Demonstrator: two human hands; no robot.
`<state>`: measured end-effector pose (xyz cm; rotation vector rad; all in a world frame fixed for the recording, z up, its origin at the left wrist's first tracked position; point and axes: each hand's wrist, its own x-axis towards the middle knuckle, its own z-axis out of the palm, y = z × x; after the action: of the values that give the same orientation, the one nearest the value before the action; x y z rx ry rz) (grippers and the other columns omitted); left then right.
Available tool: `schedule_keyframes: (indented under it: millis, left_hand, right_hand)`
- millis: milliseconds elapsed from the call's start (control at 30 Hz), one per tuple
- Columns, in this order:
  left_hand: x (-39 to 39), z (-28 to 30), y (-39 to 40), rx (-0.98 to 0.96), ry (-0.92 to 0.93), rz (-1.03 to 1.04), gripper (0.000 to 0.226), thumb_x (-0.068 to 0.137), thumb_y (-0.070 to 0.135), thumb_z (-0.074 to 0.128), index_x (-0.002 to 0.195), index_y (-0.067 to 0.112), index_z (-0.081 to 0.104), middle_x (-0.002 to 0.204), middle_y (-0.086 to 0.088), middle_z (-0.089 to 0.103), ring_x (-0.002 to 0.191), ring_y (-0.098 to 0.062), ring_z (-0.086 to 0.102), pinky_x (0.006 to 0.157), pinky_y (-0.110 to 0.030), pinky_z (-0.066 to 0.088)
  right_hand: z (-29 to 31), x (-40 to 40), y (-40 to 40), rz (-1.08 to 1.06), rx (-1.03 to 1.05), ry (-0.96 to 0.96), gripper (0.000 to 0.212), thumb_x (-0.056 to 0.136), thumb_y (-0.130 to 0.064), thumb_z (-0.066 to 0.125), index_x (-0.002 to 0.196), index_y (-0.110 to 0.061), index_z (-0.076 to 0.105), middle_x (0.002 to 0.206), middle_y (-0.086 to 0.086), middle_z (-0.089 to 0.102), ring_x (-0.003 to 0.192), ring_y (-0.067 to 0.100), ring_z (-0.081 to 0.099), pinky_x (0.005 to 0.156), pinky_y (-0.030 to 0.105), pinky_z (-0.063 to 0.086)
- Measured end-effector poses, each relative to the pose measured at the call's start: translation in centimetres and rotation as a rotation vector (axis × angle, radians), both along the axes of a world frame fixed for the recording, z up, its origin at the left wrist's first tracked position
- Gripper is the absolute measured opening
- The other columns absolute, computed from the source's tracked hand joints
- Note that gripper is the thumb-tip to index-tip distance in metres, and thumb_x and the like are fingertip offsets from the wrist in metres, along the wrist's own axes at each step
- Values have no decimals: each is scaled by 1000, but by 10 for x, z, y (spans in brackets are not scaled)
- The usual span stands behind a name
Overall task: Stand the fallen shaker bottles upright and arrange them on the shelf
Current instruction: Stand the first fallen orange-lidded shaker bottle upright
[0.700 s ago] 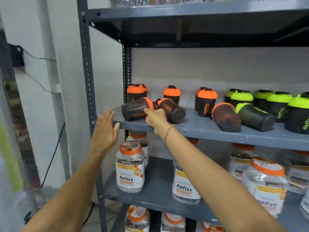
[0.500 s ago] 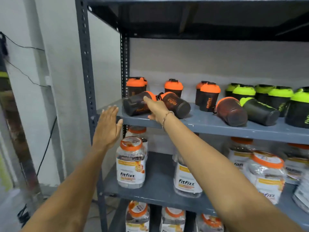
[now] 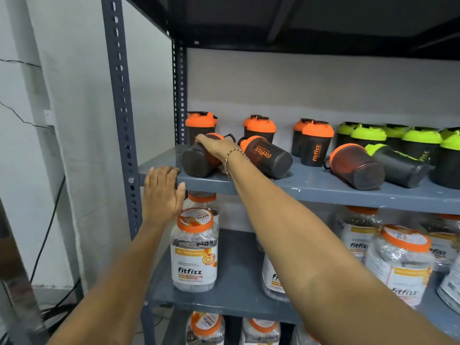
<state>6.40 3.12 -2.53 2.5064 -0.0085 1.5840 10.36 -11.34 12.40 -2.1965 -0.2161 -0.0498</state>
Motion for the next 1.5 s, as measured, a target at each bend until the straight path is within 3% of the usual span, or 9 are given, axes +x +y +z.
schedule_keyframes:
  millis: [67,233,400,733,900,1000,1167,1367,1500]
  left_hand:
    - [2,-2,1,6,-23,-6,41,94,34,33,115,4,53,112,-17,56,108,-33,50,111,-47,26]
    - [7,-6,3,24,-65,2,38,94,32,36,115,4,51,112,-18,56,108,-32,47,109,-47,26]
    - [5,-3,9,84,-65,-9,38,93,31,37,113,3,53,109,-18,58,105,-30,46,105,-46,27]
    - [3,1,18,68,-21,-41,40,92,34,38,113,5,56,109,-14,60,104,-28,50,101,-44,32]
    - [3,1,18,72,-4,-29,40,93,34,37,114,6,56,110,-14,60,105,-28,50,101,-45,33]
    - [3,1,17,68,1,-22,41,93,34,37,114,5,56,111,-14,60,105,-28,50,100,-44,33]
    - [4,0,18,72,-7,-20,39,93,34,38,115,6,55,111,-14,59,105,-27,48,99,-45,34]
    - [5,0,18,80,-27,-27,39,92,33,38,115,6,54,111,-15,59,105,-27,48,99,-45,34]
    - [4,-1,20,114,-44,-31,38,93,32,38,115,6,54,110,-15,59,105,-26,46,104,-44,28]
  right_hand:
    - [0,2,2,6,-25,-52,80,70,-65,54,132,-14,52,131,9,57,118,31,54,89,30,43]
    - [3,5,4,44,-124,-65,83,71,-64,56,136,-12,49,134,11,53,119,31,52,96,37,47]
    - [4,7,4,-8,-209,-65,93,71,-67,57,142,-12,36,137,8,42,124,31,47,81,35,42]
    - [-7,3,0,115,154,-25,82,87,-55,46,143,3,28,144,13,36,122,35,49,102,45,44]
    - [-16,6,5,253,476,39,74,65,-43,82,123,-6,54,120,10,64,107,26,62,94,39,51]
    - [-24,11,5,274,560,1,55,66,-23,86,112,-7,59,112,10,69,105,26,65,96,43,52]
    - [-40,11,9,196,391,-114,79,70,-28,85,123,-8,30,126,10,55,117,26,54,102,44,46]
    - [-39,16,14,168,187,-220,94,64,-41,87,128,-4,27,131,11,52,121,27,51,99,37,45]
    - [-39,20,8,246,140,-124,100,67,-31,87,135,-4,19,129,8,46,125,26,46,107,40,41]
